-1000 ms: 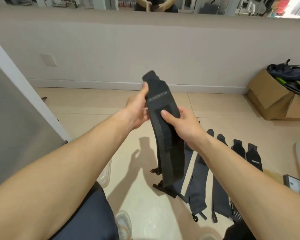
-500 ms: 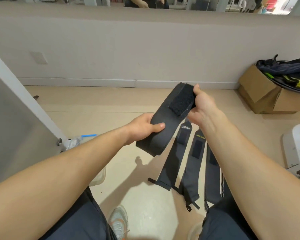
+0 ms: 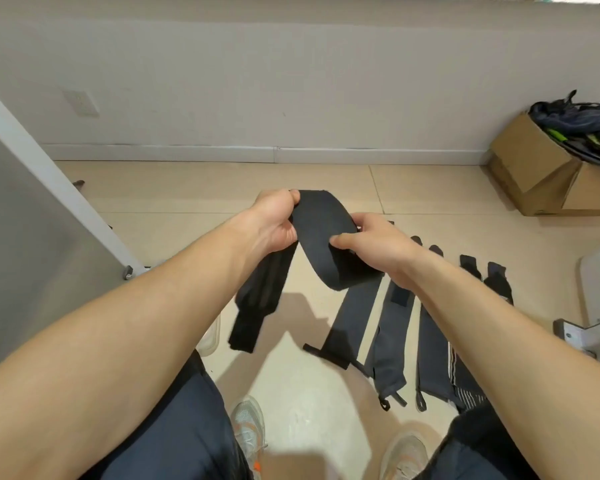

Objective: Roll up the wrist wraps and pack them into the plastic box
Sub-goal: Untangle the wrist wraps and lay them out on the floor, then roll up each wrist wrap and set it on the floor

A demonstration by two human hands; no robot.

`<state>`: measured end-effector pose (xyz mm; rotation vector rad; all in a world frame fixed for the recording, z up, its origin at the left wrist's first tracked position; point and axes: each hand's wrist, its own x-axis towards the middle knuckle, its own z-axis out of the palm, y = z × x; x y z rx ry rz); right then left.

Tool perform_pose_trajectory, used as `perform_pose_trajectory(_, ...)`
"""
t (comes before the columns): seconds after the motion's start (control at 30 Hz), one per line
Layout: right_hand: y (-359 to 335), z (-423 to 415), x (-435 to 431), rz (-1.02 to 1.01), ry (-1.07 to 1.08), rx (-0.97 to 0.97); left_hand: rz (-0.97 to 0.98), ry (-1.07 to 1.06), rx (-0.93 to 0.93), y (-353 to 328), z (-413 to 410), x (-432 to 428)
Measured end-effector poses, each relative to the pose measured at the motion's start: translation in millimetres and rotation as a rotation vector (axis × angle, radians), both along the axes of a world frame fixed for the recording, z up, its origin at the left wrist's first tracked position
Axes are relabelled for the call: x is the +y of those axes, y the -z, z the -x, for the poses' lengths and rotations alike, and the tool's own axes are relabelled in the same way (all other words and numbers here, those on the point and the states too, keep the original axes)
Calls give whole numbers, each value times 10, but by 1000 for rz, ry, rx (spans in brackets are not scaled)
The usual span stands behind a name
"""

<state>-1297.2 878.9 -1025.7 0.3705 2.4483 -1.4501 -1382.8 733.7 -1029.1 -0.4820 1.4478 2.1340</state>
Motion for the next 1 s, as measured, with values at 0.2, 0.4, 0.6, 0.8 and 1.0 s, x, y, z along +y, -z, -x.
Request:
perform_pose_trajectory(0.2, -8, 137, 95, 435, 146, 104, -42, 308, -1, -28, -149, 41)
perform_pose_trajectory(0.4, 13, 204, 164, 551, 542, 13, 346, 608, 279, 54, -289, 100)
perform_pose_trajectory(0.6, -25, 159, 237, 626, 556, -36, 212, 446, 290, 52, -243, 131)
perform_pose_trajectory(0.8, -133, 40, 191, 502, 370, -9, 130, 277, 139, -66, -233, 137)
perform_pose_trajectory(1.0, -108, 58, 121, 467, 481, 43, 390, 194, 219, -48, -167, 88)
